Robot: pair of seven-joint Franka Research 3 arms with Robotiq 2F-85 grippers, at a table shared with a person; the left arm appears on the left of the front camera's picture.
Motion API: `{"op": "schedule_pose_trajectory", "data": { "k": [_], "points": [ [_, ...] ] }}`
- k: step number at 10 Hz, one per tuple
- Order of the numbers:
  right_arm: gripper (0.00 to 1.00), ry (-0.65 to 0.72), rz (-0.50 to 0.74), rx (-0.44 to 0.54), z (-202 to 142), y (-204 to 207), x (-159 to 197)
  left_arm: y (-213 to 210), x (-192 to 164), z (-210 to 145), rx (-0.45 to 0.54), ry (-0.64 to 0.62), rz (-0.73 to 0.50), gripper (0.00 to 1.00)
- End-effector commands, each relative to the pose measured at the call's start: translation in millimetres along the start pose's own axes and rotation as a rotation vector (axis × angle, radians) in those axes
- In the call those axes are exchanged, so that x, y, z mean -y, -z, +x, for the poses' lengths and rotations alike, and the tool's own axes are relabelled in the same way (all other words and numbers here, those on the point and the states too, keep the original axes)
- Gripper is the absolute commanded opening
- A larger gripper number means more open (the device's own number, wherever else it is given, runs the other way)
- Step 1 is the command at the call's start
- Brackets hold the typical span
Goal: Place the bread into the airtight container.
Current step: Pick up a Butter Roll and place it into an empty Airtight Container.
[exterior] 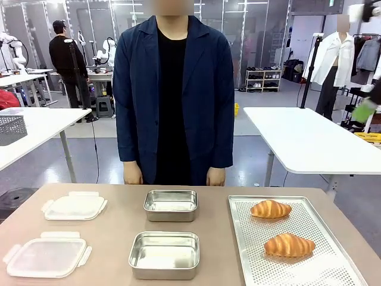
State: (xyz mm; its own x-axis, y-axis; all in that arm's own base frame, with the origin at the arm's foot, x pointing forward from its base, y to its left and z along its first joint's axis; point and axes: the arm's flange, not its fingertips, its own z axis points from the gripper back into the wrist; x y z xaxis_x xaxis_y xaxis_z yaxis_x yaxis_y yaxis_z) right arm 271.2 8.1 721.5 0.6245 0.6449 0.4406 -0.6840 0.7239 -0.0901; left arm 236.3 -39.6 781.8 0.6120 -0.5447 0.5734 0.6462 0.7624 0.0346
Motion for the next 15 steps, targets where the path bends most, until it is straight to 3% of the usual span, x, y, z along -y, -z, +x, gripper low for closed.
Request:
{"op": "schedule_pose_trajectory", "data": {
  "k": [1,4,5,6,12,15],
  "points": [
    [1.0,-0.035,-0.04,0.047,-29.0,-29.9,-7.4,-14.4,11.2,-18.5,0.011,0.002,0.022,1.0],
    [1.0,-0.009,-0.045,0.085,-42.4,-61.9,-9.3,-23.7,16.9,-32.4,0.036,-0.011,-0.016,1.0],
    [1.0,0.033,-0.046,0.078,-40.4,-58.7,-6.7,-21.8,15.9,-34.0,0.068,-0.038,-0.03,1.0],
    [1.0,-0.012,-0.056,0.099,-43.5,-64.7,-17.9,-30.7,16.5,-27.8,0.032,-0.003,0.018,1.0],
    [1.0,-0.007,-0.054,0.098,-43.0,-64.4,-16.3,-30.7,16.5,-27.8,0.032,-0.003,0.018,1.0],
    [1.0,-0.548,-0.066,-0.031,4.8,-33.9,-8.0,-30.7,16.5,-27.8,0.032,-0.003,0.018,1.0]
  ]
}}
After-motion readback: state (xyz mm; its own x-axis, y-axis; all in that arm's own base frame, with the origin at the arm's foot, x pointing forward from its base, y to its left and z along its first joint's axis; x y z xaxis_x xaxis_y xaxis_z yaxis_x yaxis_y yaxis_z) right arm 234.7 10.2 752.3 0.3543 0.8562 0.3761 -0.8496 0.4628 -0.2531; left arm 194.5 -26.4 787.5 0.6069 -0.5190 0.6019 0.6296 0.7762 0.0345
